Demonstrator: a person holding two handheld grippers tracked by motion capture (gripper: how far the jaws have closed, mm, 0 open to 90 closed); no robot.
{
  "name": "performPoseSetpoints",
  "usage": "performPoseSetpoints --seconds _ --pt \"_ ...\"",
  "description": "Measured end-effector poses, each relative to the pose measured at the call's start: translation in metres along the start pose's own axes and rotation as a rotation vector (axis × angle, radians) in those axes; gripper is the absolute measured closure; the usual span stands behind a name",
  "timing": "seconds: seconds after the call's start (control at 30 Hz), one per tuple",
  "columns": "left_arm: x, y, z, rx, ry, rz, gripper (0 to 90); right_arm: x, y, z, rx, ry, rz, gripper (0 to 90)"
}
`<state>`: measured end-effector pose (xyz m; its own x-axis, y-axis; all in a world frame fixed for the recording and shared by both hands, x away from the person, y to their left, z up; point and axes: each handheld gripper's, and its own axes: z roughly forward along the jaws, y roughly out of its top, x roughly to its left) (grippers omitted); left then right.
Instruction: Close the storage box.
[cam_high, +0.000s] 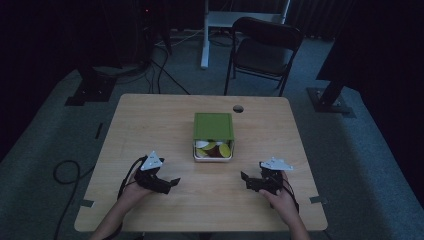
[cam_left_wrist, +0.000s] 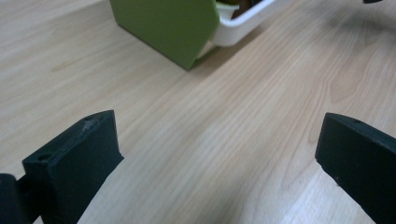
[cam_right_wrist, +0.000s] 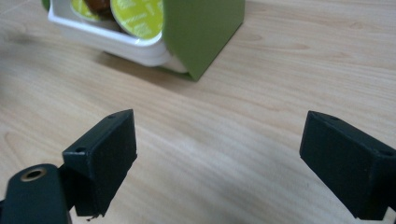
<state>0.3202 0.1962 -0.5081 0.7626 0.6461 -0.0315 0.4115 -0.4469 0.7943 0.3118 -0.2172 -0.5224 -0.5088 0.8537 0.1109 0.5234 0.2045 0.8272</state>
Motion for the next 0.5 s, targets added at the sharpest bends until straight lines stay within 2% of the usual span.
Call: performPoseSetpoints --seconds 0.13,0.33,0.5 --pt "-0.001 -0.007 -0.003 0.010 -0.005 -0.004 0.0 0.001 -0.008 -0.006 0.022 -0.002 -0.033 10.5" --pt "0.000 -0.017 -0.008 0.031 -0.006 -0.002 0.0 -0.005 -0.019 -0.014 0.033 -0.011 -0.021 10.5" --pt "0.003 -0.026 -0.014 0.032 0.005 -0.020 0.0 -0.009 -0.026 -0.023 0.034 -0.021 -0.019 10.5"
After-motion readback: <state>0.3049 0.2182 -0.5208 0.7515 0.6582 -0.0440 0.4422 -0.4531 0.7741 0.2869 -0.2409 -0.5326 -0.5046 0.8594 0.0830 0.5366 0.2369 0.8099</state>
